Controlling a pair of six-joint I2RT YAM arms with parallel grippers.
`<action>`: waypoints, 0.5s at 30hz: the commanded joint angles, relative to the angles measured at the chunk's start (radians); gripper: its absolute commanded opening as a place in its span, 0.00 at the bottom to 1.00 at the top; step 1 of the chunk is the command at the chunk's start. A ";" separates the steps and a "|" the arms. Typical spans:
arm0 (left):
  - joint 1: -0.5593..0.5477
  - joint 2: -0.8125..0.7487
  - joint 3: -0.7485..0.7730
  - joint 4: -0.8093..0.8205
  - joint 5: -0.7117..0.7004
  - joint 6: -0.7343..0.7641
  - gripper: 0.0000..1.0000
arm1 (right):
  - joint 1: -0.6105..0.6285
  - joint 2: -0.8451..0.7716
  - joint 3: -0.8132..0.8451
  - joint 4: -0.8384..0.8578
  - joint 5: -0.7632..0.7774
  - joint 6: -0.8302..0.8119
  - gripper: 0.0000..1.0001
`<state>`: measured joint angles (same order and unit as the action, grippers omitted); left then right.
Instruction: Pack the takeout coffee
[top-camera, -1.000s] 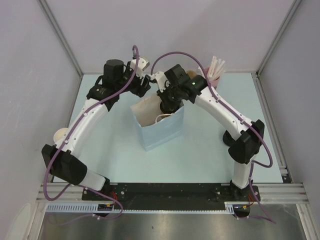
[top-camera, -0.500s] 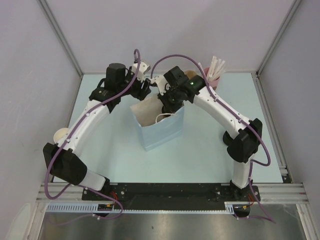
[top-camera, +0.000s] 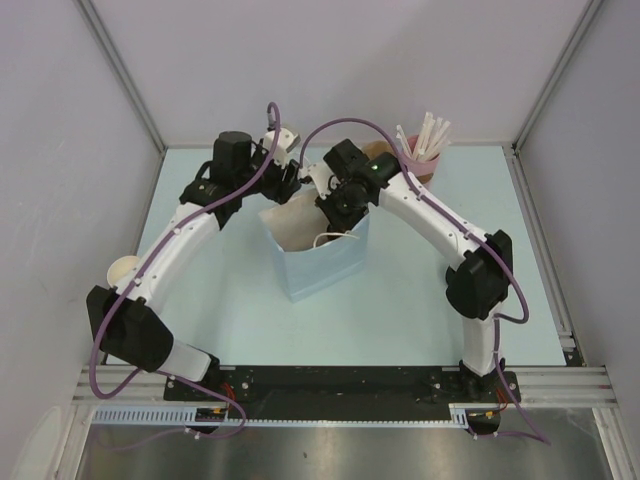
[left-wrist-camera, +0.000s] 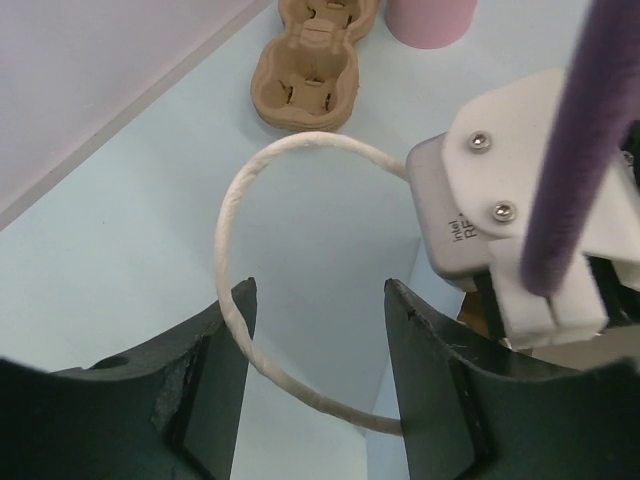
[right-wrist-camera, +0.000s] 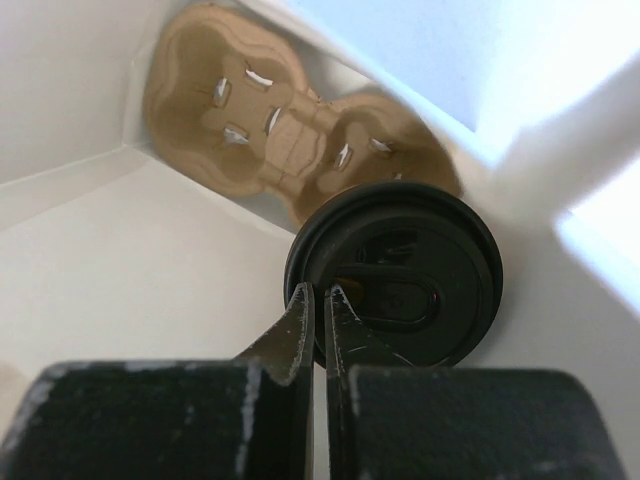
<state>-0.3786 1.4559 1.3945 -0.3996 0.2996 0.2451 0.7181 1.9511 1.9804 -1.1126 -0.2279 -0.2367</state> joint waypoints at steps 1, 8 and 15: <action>0.003 -0.035 -0.017 0.059 -0.008 -0.036 0.58 | 0.004 0.025 0.041 -0.046 -0.030 -0.032 0.00; -0.002 -0.034 -0.029 0.079 -0.048 -0.056 0.51 | -0.019 0.046 0.028 -0.055 -0.028 -0.033 0.00; -0.009 -0.031 -0.041 0.107 -0.111 -0.069 0.44 | -0.014 0.046 -0.005 -0.072 -0.002 -0.059 0.00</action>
<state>-0.3813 1.4509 1.3666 -0.3401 0.2420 0.2005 0.7048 1.9881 1.9839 -1.1252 -0.2516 -0.2684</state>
